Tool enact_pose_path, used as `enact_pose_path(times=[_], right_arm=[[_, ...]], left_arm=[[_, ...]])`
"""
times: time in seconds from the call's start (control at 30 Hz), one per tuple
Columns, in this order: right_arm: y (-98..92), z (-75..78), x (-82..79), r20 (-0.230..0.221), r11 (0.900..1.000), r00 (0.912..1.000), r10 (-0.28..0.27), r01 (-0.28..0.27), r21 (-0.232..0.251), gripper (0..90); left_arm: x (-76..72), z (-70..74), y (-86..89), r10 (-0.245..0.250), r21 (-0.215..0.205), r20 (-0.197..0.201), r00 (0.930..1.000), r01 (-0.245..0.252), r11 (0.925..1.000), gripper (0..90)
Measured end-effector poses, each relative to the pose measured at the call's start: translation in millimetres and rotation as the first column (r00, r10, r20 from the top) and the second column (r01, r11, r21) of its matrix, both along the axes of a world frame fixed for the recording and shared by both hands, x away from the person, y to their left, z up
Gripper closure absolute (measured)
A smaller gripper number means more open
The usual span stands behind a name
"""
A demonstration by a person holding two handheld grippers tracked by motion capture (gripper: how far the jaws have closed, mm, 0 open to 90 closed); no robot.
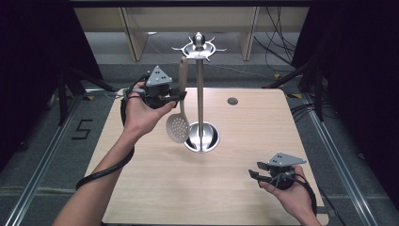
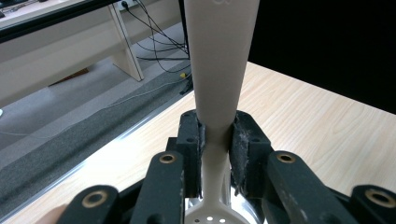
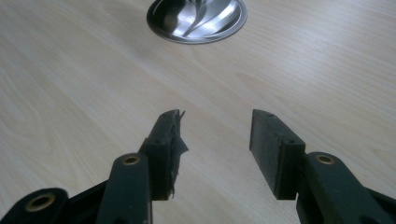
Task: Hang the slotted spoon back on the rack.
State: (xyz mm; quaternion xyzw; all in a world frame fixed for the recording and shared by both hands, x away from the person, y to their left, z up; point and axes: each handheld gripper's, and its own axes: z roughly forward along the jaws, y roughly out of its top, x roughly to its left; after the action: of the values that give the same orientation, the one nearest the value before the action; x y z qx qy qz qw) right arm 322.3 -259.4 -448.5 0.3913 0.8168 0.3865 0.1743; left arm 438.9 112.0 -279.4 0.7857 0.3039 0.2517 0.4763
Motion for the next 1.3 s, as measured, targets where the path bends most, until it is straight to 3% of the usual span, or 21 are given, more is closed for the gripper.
enact_pose_path(times=[0.13,0.37,0.67,1.03,1.1,1.3], right_arm=[[-0.1,0.2,-0.3,-0.002,1.0,1.0,-0.002,0.002,0.004,53.5],[-0.2,0.2,-0.4,0.0,1.0,1.0,-0.001,0.001,0.003,53.3],[1.3,0.5,-1.6,-0.024,1.0,0.9997,-0.008,0.009,0.011,53.2],[0.9,0.5,-0.7,-0.011,1.0,0.9999,-0.005,0.005,-0.001,53.0],[1.0,0.6,-0.9,-0.011,1.0,0.9999,-0.006,0.006,-0.002,53.0],[2.1,0.5,-2.0,-0.023,1.0,0.9997,-0.014,0.014,0.005,52.9]], left_arm=[[-3.0,-1.8,1.2,0.002,-0.02,0.007,1.0,-0.002,0.9998,73.3],[-11.5,-4.5,10.1,0.014,-0.04,0.037,0.9992,-0.013,0.9991,60.1],[-28.5,-14.2,34.7,0.048,-0.063,0.047,0.9977,-0.045,0.997,49.1],[-50.0,-33.9,69.8,0.09,-0.089,0.013,0.9959,-0.088,0.9921,38.7],[-52.0,-38.3,76.4,0.084,-0.086,0.024,0.9962,-0.081,0.993,37.5],[-65.6,-61.9,98.2,0.106,-0.07,-0.018,0.9942,-0.107,0.9918,37.0]])
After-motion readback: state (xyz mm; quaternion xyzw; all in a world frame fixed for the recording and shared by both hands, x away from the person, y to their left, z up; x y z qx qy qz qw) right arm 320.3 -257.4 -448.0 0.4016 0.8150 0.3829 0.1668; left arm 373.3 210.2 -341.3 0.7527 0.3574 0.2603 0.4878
